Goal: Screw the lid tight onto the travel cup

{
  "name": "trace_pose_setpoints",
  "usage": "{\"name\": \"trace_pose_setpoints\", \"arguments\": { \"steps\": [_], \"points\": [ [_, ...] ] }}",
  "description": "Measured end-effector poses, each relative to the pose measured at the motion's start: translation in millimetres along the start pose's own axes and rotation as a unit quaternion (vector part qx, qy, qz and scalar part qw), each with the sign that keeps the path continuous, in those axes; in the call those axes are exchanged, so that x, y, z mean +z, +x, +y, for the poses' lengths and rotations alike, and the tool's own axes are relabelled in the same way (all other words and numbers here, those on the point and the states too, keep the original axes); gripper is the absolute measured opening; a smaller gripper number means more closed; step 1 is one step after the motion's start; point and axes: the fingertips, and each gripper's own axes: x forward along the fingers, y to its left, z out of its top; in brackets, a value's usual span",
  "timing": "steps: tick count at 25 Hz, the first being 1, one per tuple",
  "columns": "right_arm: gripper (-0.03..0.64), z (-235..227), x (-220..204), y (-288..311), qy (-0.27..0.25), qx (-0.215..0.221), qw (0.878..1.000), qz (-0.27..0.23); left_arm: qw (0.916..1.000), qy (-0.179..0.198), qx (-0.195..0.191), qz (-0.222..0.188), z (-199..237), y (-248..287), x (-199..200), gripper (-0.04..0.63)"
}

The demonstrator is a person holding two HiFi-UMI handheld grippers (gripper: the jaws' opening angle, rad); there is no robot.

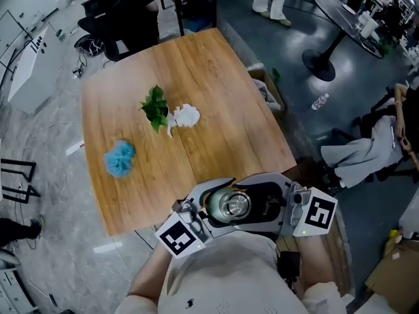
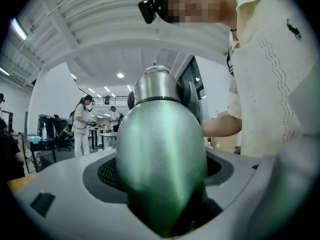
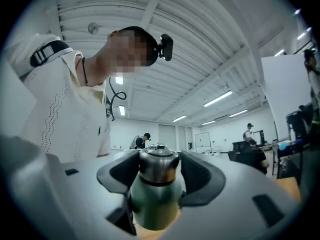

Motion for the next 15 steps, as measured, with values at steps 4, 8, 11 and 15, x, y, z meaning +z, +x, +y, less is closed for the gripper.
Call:
{"name": "trace_pose_setpoints", "arguments": {
  "steps": [4, 8, 11, 15],
  "points": [
    [0.256, -12.6, -1.3, 10.5, -0.018, -0.052, 0.998, -0.004, 0.9977, 0.001, 0.065, 0.017, 19.7, -5.6, -8.7, 0.416],
    [0.255, -41.4, -6.4, 16.3, 0.011, -0.207, 0.978, -0.027, 0.9781, 0.002, 0.197, 0.068, 52.7, -14.3, -28.0, 0.416],
    [0.256, -41.8, -16.2, 17.9, 0.034, -0.245, 0.968, -0.040, 0.9800, -0.011, 0.195, 0.039, 55.3, -12.2, -26.2, 0.416],
    [0.268, -30.5, -24.0, 9.9, 0.055, -0.139, 0.987, -0.050, 0.9889, -0.041, 0.143, 0.010, 45.8, -15.7, -23.5, 0.416]
  ]
}}
